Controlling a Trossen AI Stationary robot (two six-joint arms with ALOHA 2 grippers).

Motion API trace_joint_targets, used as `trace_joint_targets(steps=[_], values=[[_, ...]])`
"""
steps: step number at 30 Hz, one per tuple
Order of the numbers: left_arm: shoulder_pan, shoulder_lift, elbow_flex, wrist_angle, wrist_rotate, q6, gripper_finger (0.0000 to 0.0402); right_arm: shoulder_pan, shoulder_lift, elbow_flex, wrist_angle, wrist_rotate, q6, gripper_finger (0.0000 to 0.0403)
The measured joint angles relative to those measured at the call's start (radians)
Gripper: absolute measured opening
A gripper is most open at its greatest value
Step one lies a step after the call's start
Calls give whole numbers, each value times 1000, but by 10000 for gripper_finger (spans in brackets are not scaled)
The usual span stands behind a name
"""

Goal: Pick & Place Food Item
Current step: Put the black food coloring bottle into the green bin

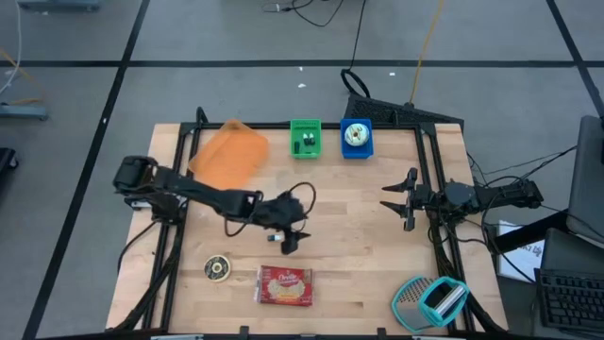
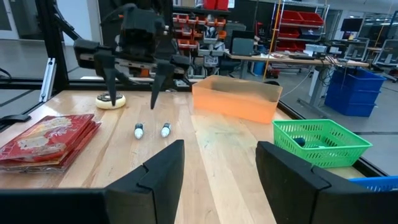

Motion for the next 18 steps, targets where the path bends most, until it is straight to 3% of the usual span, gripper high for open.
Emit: trace_joint_targets(steps=[9,18], values=[[-95,-18,-8,-283,-113,-126,273,0,0,0,0,0,0,187],[-112,-15,-173,-164,-141,-235,273,0,0,0,0,0,0,187]])
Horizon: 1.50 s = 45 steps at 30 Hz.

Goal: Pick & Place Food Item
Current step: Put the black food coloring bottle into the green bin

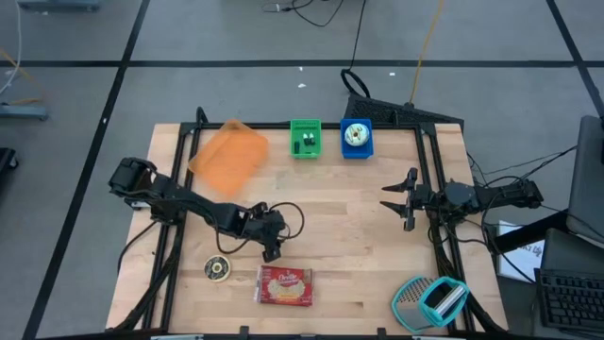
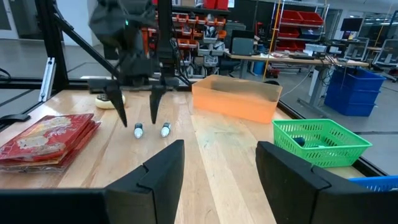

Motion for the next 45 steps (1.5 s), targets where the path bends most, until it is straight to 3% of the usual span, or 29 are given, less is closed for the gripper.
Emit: trace_joint_targets(steps=[13,24,33,45], values=[[-31,-2,-206,243,-23,-107,273,0,0,0,0,0,0,187],[-62,-1,-211,235,-38,67,273,0,0,0,0,0,0,187],[-58,0,-212,370,-38,-13,273,0,0,0,0,0,0,187],[-65,0,-212,300,-95,51,273,0,0,0,0,0,0,187]])
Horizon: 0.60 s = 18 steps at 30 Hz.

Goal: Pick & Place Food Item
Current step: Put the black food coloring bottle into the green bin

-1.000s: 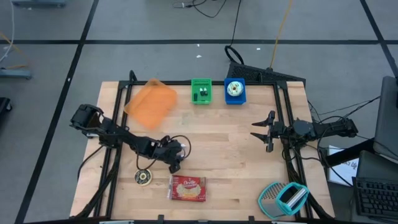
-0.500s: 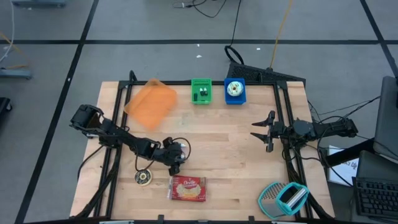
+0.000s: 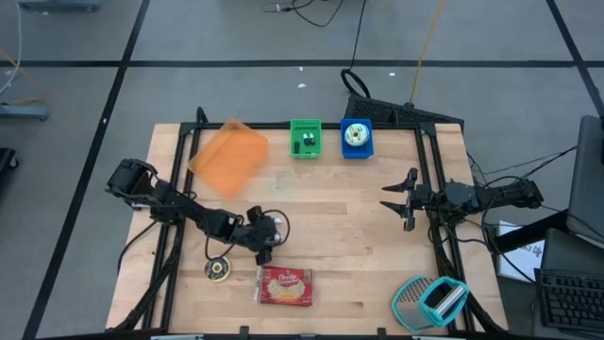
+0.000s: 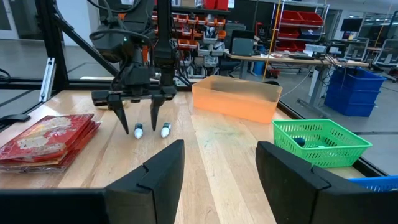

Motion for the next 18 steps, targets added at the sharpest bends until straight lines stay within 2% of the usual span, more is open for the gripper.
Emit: trace_joint_targets(steps=[3,18], values=[[0,0,0,1,-27,-3,273,0,0,0,0,0,0,187],[-34,8,1,16,-29,-37,273,0,0,0,0,0,0,187]])
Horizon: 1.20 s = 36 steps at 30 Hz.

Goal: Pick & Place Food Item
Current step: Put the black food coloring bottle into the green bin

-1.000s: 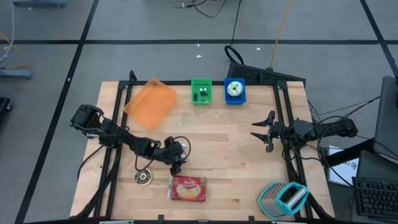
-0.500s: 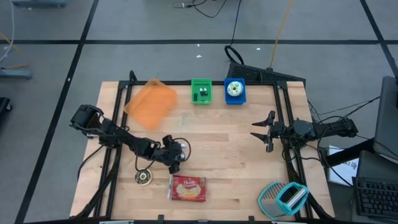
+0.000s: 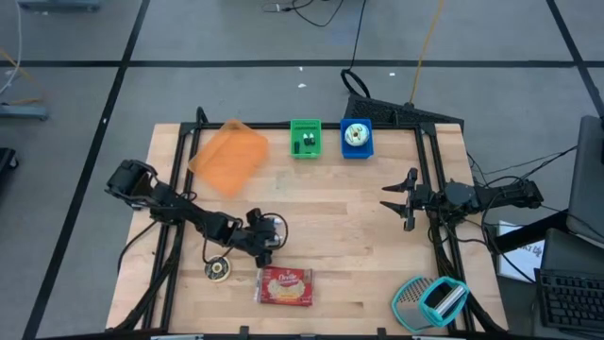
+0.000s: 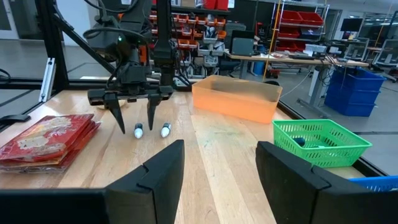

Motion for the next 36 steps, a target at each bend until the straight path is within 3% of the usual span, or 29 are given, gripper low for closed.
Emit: trace_joint_targets(steps=[8,29,36], values=[[-1,58,2,27,-7,8,273,0,0,0,0,0,0,187],[0,62,2,18,10,14,273,0,0,0,0,0,0,187],[0,62,1,18,44,30,221,0,0,0,0,0,0,187]])
